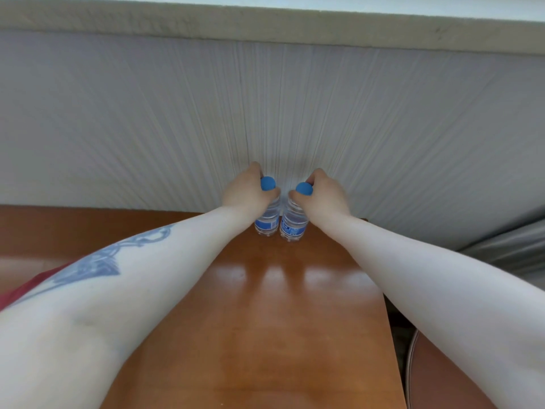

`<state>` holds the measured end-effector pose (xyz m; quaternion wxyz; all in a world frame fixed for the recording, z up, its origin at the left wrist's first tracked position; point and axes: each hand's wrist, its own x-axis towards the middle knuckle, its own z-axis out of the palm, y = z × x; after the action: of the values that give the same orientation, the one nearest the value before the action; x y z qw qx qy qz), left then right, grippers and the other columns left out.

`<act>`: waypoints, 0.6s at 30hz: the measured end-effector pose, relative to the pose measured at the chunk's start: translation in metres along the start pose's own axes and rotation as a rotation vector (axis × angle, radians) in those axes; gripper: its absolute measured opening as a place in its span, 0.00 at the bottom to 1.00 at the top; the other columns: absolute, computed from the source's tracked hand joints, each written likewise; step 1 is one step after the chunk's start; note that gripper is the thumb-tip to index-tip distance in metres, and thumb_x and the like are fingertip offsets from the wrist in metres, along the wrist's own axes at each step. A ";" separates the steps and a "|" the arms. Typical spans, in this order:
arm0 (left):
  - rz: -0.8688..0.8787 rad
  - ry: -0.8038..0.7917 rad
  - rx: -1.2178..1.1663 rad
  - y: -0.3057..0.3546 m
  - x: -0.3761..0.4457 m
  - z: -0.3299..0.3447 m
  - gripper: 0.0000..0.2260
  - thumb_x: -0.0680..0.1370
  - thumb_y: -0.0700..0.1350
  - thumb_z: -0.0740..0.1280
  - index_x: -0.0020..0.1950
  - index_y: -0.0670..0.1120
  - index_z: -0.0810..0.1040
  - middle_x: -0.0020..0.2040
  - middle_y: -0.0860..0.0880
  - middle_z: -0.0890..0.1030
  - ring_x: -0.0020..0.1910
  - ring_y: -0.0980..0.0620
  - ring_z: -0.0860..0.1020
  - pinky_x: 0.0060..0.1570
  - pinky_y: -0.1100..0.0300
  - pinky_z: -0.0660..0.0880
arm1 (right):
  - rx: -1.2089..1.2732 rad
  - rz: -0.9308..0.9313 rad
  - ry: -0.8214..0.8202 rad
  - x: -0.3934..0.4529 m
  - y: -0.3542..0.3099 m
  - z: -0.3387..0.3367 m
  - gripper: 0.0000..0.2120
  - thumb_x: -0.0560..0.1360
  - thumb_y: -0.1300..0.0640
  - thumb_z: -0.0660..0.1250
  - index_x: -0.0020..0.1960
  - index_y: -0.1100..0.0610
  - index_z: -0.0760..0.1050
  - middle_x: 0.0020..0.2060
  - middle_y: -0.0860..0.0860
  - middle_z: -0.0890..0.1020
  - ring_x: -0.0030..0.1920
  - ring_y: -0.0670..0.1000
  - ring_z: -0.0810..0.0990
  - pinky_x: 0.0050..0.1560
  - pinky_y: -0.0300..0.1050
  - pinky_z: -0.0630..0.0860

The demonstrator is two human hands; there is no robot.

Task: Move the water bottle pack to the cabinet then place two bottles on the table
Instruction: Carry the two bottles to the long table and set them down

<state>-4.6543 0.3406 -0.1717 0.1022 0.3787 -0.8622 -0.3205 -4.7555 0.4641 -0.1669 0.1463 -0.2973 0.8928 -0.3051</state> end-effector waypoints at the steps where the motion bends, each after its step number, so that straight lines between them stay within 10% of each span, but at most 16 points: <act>1: 0.003 -0.007 0.001 0.000 0.003 0.000 0.15 0.73 0.53 0.70 0.46 0.47 0.68 0.35 0.52 0.72 0.34 0.50 0.73 0.28 0.57 0.64 | -0.005 0.001 0.000 0.003 -0.001 0.001 0.15 0.73 0.48 0.70 0.48 0.55 0.67 0.36 0.48 0.74 0.35 0.50 0.73 0.26 0.40 0.60; 11: 0.026 0.047 -0.011 -0.001 0.009 0.000 0.17 0.66 0.52 0.77 0.42 0.46 0.72 0.39 0.49 0.74 0.37 0.47 0.74 0.34 0.55 0.70 | -0.206 -0.060 -0.025 0.011 0.000 0.001 0.20 0.67 0.45 0.74 0.43 0.55 0.68 0.38 0.50 0.73 0.37 0.52 0.73 0.26 0.41 0.57; 18: 0.146 -0.143 -0.080 0.005 0.013 -0.005 0.15 0.70 0.38 0.74 0.56 0.43 0.82 0.52 0.47 0.81 0.54 0.45 0.79 0.52 0.54 0.76 | -0.258 -0.128 -0.115 0.018 0.000 -0.012 0.17 0.68 0.53 0.75 0.54 0.58 0.78 0.48 0.54 0.75 0.44 0.53 0.73 0.39 0.44 0.65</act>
<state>-4.6641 0.3317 -0.1655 0.0786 0.2868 -0.8792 -0.3723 -4.7750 0.4587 -0.1591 0.1383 -0.3867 0.8940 -0.1792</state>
